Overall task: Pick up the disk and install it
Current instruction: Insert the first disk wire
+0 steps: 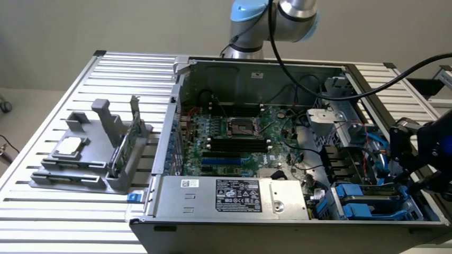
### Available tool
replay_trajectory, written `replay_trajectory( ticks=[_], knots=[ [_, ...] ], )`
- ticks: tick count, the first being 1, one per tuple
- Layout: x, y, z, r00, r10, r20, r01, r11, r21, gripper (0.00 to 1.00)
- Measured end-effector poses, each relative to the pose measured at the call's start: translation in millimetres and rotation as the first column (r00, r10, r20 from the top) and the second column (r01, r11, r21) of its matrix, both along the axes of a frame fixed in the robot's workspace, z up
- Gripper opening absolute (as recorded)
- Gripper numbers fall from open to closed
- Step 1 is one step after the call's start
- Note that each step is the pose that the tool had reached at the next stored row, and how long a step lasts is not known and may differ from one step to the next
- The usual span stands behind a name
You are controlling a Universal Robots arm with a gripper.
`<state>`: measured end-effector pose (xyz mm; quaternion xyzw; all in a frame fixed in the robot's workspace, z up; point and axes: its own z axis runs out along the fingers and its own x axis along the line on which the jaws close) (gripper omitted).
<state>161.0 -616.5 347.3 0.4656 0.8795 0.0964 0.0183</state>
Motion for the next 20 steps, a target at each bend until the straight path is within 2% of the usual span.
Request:
replay_trajectory(
  ticks=[4, 7, 13, 20],
  knots=[
    [0.0, 0.3, -0.1, 0.9998, -0.018, -0.0006, 0.018, 0.9998, 0.0104, 0.28],
    [0.0, 0.9, -0.4, 0.9996, -0.027, -0.0018, 0.027, 0.9995, 0.0158, 0.28],
    [0.0, 3.2, -3.2, 0.9988, -0.047, -0.0102, 0.048, 0.9987, 0.0191, 0.28],
    [0.0, 4.2, -6.1, 0.9965, -0.083, -0.0139, 0.083, 0.9962, 0.0263, 0.28]
  ],
)
